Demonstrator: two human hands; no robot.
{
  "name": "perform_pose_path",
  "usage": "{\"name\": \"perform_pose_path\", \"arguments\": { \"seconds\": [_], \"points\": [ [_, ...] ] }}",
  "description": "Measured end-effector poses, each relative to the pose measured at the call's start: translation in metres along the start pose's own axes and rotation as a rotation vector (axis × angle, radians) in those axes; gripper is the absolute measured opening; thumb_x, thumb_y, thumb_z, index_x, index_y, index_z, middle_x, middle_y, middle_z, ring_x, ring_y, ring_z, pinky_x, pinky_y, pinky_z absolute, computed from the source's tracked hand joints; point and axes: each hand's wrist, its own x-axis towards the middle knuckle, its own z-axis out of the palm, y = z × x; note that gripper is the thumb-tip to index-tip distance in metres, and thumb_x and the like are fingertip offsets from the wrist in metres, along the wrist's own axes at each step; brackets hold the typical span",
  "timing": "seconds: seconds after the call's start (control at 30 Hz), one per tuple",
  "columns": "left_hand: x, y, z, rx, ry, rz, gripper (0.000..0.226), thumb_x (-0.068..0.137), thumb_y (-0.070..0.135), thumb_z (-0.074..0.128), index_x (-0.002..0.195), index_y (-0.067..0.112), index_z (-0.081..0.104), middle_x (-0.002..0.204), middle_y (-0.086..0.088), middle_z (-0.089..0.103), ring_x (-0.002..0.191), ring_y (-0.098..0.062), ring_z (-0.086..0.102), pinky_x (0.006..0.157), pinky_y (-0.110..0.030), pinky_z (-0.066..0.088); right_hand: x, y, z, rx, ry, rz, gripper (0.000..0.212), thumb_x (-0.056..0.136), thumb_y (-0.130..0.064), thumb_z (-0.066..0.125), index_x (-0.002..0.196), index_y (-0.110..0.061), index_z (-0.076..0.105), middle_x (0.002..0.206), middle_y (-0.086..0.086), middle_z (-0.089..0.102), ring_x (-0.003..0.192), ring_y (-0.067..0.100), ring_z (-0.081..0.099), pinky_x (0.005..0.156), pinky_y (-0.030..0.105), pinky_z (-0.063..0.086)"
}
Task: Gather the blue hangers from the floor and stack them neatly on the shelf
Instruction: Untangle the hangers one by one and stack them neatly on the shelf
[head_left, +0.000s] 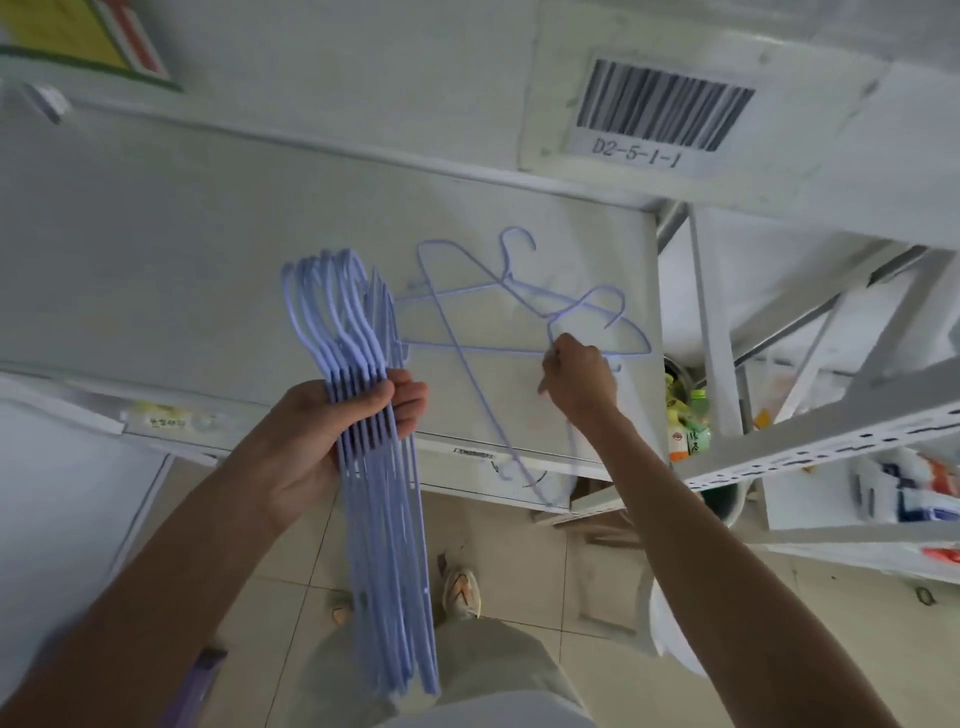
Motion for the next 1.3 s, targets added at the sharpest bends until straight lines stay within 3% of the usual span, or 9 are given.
{"name": "perform_pose_path", "arguments": {
  "seconds": [0.33, 0.5, 0.6, 0.7, 0.8, 0.9, 1.0, 1.17, 1.3],
  "points": [
    [-0.031, 0.01, -0.001, -0.039, 0.063, 0.082, 0.022, 0.085, 0.012, 0.064, 0.096, 0.007, 0.082, 0.112, -0.018, 0.078, 0.102, -0.026, 0.077, 0.078, -0.028, 0.063, 0.023, -0.031, -0.064, -0.236, 0.361, -0.397, 0.011, 0.101, -0.018, 0.049, 0.107, -0.016, 0.058, 0.077, 0.02, 0.068, 0.07, 0.043, 0.066, 0.058, 0.034, 0.036],
    [-0.047, 0.007, -0.012, -0.073, 0.09, 0.119, 0.023, 0.085, 0.012, 0.064, 0.1, 0.005, 0.079, 0.111, -0.017, 0.078, 0.102, -0.026, 0.078, 0.078, -0.028, 0.063, 0.07, -0.022, -0.096, -0.066, 0.148, -0.395, 0.015, 0.104, -0.025, 0.045, 0.11, -0.019, 0.057, 0.092, 0.018, 0.072, 0.08, 0.039, 0.067, 0.072, 0.04, 0.05],
    [-0.057, 0.002, -0.024, -0.088, 0.136, 0.123, 0.024, 0.085, 0.011, 0.062, 0.103, 0.003, 0.076, 0.108, -0.017, 0.079, 0.099, -0.026, 0.078, 0.077, -0.028, 0.063, 0.098, -0.022, -0.117, 0.197, 0.0, -0.401, 0.011, 0.1, -0.011, 0.048, 0.096, -0.017, 0.056, 0.075, 0.01, 0.057, 0.06, 0.02, 0.052, 0.06, 0.027, 0.042],
    [-0.065, -0.004, -0.035, -0.091, 0.188, 0.114, 0.027, 0.086, 0.012, 0.06, 0.108, 0.001, 0.072, 0.107, -0.015, 0.08, 0.098, -0.024, 0.079, 0.076, -0.027, 0.063, 0.117, -0.028, -0.126, 0.234, -0.164, -0.498, 0.011, 0.1, 0.003, 0.049, 0.097, -0.007, 0.053, 0.083, 0.016, 0.049, 0.052, -0.003, 0.05, 0.049, 0.012, 0.036],
    [-0.073, -0.014, -0.042, -0.103, 0.245, 0.1, 0.028, 0.086, 0.011, 0.06, 0.11, 0.0, 0.069, 0.107, -0.016, 0.079, 0.097, -0.024, 0.079, 0.075, -0.026, 0.063, 0.132, -0.032, -0.123, 0.118, -0.317, -0.479, 0.02, 0.103, 0.0, 0.047, 0.091, -0.014, 0.055, 0.078, 0.006, 0.052, 0.062, 0.01, 0.049, 0.06, 0.024, 0.037],
    [-0.08, -0.021, -0.049, -0.126, 0.285, 0.096, 0.027, 0.084, 0.01, 0.062, 0.107, 0.0, 0.07, 0.108, -0.018, 0.079, 0.095, -0.025, 0.079, 0.075, -0.027, 0.063, 0.142, -0.03, -0.118, -0.02, -0.492, -0.482, 0.024, 0.106, -0.01, 0.049, 0.085, -0.021, 0.054, 0.066, -0.009, 0.052, 0.061, 0.01, 0.046, 0.061, 0.023, 0.038],
    [-0.082, -0.023, -0.053, -0.132, 0.299, 0.1, 0.022, 0.084, 0.01, 0.063, 0.097, 0.005, 0.08, 0.109, -0.018, 0.079, 0.098, -0.026, 0.078, 0.077, -0.027, 0.063, 0.15, -0.029, -0.104, -0.192, -0.601, -0.441, 0.016, 0.107, -0.02, 0.053, 0.092, -0.02, 0.058, 0.076, 0.002, 0.058, 0.071, 0.018, 0.051, 0.074, 0.033, 0.039],
    [-0.077, -0.026, -0.047, -0.12, 0.304, 0.122, 0.021, 0.084, 0.011, 0.064, 0.091, 0.011, 0.084, 0.108, -0.018, 0.079, 0.097, -0.024, 0.079, 0.077, -0.027, 0.063, 0.159, -0.022, -0.077, -0.351, -0.495, -0.306, 0.016, 0.104, -0.028, 0.057, 0.102, -0.014, 0.065, 0.104, 0.018, 0.07, 0.081, 0.032, 0.062, 0.066, 0.031, 0.047],
    [-0.078, -0.029, -0.049, -0.116, 0.268, 0.114, 0.022, 0.086, 0.012, 0.064, 0.1, 0.009, 0.082, 0.114, -0.019, 0.077, 0.102, -0.027, 0.077, 0.08, -0.029, 0.062, 0.154, -0.012, -0.048, -0.408, -0.233, -0.298, 0.04, 0.094, -0.047, 0.07, 0.116, -0.015, 0.059, 0.12, 0.02, 0.065, 0.114, 0.04, 0.063, 0.089, 0.04, 0.047]
  ]
}}
